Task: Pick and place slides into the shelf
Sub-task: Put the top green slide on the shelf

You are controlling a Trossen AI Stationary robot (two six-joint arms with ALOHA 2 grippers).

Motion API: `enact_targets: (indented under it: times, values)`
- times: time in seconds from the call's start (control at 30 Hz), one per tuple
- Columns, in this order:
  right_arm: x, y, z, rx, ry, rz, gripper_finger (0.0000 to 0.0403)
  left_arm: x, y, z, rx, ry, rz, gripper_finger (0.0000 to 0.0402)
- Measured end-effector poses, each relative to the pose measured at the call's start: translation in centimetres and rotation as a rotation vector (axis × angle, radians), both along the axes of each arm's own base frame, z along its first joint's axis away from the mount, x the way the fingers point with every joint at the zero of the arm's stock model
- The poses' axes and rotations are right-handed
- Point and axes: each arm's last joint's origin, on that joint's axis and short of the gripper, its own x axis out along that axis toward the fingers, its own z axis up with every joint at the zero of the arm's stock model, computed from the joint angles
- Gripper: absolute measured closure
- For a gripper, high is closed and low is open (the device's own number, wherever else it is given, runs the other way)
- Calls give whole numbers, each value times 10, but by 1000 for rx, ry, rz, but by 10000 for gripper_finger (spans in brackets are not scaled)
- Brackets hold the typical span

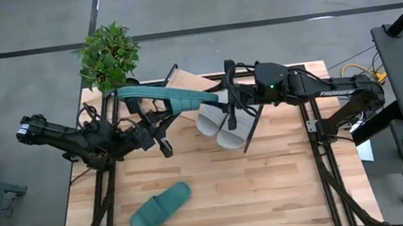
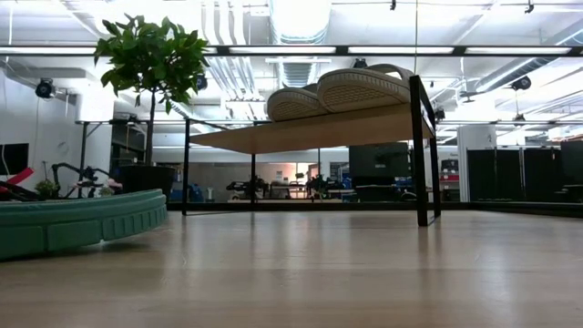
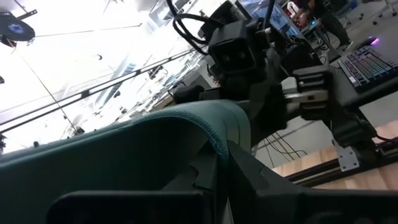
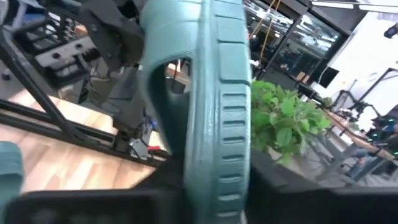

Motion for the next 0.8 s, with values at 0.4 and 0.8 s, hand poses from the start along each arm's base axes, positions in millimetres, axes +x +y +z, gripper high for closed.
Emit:
enact_targets:
  times: [0.4,0.8]
  values:
    - [-3,-10,-4,24,49,-68,373,0,0,-4,15,48,7,363]
    - [-21,-43,7,133,208,-207,373,-14,8,-7,-29,150,316,177]
